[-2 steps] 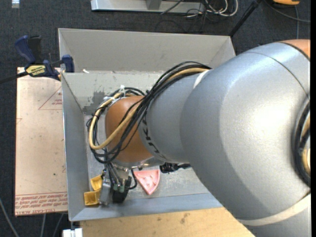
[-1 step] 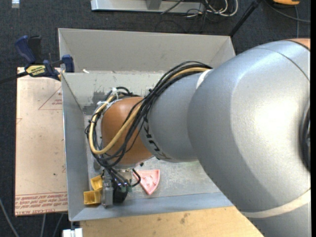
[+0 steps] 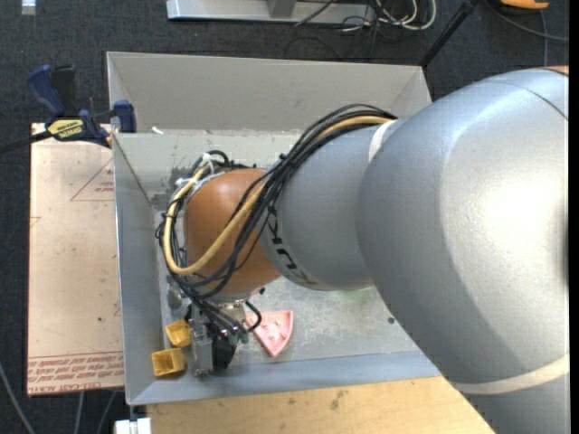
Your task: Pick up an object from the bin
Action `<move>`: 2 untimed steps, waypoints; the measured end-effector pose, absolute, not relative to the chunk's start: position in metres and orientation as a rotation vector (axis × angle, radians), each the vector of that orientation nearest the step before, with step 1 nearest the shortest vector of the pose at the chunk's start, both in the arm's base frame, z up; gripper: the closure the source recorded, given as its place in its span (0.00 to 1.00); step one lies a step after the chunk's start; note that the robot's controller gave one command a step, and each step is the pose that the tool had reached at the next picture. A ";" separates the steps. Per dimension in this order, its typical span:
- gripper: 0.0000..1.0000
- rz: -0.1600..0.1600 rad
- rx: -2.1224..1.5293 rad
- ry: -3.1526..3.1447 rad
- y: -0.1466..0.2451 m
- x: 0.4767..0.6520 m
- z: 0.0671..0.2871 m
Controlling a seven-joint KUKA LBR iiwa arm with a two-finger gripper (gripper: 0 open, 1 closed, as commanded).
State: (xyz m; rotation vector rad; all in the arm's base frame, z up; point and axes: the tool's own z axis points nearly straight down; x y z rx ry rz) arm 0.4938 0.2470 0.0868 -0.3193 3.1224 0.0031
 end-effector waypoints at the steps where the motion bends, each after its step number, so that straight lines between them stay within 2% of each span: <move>1: 0.00 0.000 0.161 3.137 0.245 0.489 0.083; 2: 0.00 0.005 0.079 3.134 0.234 0.489 0.077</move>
Offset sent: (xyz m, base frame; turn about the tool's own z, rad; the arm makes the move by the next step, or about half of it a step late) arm -0.0092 -0.0237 -0.0168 0.3939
